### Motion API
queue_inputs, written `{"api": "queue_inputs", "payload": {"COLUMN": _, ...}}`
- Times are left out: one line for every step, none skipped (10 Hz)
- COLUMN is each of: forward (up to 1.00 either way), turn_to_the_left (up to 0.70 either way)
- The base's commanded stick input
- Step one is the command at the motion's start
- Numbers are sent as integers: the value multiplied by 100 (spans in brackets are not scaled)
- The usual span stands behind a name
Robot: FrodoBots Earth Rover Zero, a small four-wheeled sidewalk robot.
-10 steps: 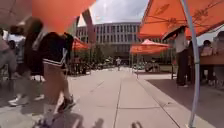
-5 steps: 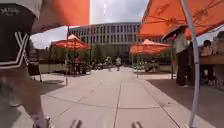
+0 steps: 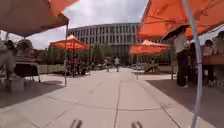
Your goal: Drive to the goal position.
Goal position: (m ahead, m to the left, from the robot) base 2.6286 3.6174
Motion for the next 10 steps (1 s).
{"api": "queue_inputs", "payload": {"forward": 85, "turn_to_the_left": -4}}
{"api": "queue_inputs", "payload": {"forward": 85, "turn_to_the_left": -2}}
{"api": "queue_inputs", "payload": {"forward": 85, "turn_to_the_left": -1}}
{"api": "queue_inputs", "payload": {"forward": 85, "turn_to_the_left": -1}}
{"api": "queue_inputs", "payload": {"forward": 85, "turn_to_the_left": -1}}
{"api": "queue_inputs", "payload": {"forward": 85, "turn_to_the_left": -1}}
{"api": "queue_inputs", "payload": {"forward": 85, "turn_to_the_left": -1}}
{"api": "queue_inputs", "payload": {"forward": 85, "turn_to_the_left": -1}}
{"api": "queue_inputs", "payload": {"forward": 85, "turn_to_the_left": -1}}
{"api": "queue_inputs", "payload": {"forward": 85, "turn_to_the_left": -1}}
